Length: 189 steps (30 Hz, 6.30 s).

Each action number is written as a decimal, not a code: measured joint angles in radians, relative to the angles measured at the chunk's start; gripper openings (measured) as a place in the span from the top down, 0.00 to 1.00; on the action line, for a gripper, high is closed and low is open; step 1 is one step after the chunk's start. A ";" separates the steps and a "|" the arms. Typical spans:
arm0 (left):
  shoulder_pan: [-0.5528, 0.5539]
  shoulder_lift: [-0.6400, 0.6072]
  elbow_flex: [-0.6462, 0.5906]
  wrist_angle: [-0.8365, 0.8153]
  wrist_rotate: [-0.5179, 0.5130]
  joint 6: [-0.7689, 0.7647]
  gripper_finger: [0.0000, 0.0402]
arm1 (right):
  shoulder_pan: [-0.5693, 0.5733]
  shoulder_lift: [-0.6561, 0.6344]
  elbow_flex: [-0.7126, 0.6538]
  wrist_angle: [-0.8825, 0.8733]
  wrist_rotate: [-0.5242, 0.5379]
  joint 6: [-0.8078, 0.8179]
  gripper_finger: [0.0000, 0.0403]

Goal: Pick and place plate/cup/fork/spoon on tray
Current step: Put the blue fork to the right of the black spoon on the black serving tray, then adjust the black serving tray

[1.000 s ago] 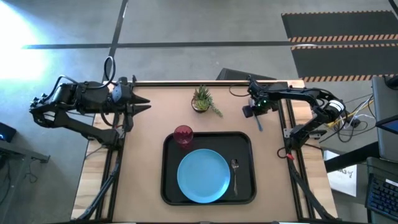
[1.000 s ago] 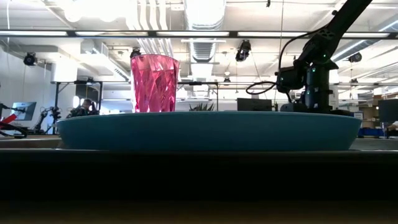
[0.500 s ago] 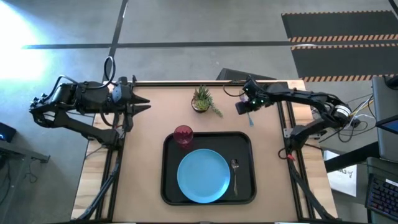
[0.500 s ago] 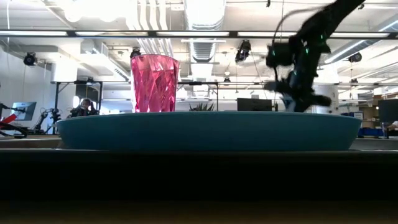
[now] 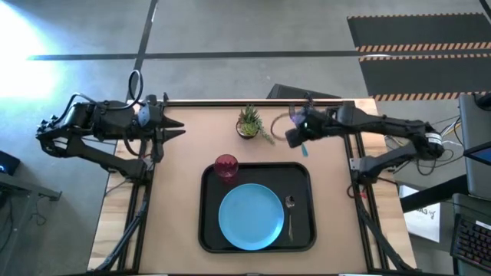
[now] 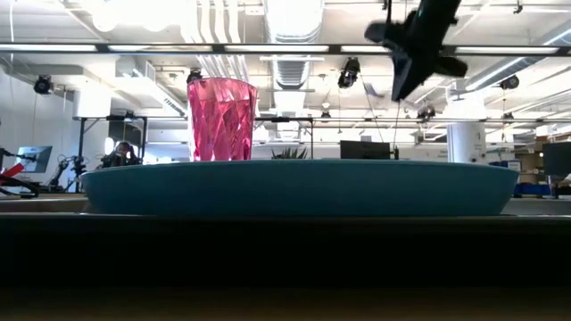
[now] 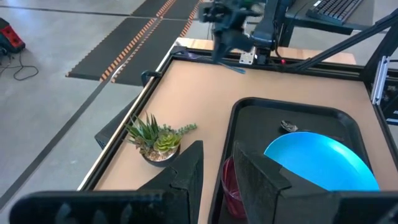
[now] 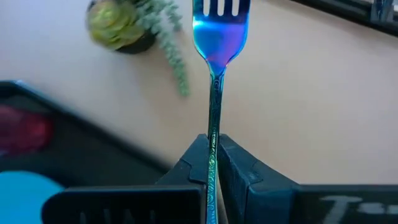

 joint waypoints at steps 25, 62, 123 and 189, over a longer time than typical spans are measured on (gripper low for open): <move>0.000 -0.013 0.000 0.000 0.000 0.004 0.82 | 0.767 0.299 -0.102 0.050 0.084 1.119 0.98; 0.000 -0.015 0.000 -0.050 0.000 -0.004 0.82 | 0.944 0.416 -0.144 0.183 0.014 1.390 0.98; 0.000 -0.010 0.000 -0.048 0.000 -0.004 0.82 | 0.936 0.371 -0.273 0.362 0.071 1.326 0.83; 0.000 -0.142 -0.297 -0.108 -0.151 -0.241 0.82 | 0.146 0.236 -0.516 0.694 -0.021 0.105 0.98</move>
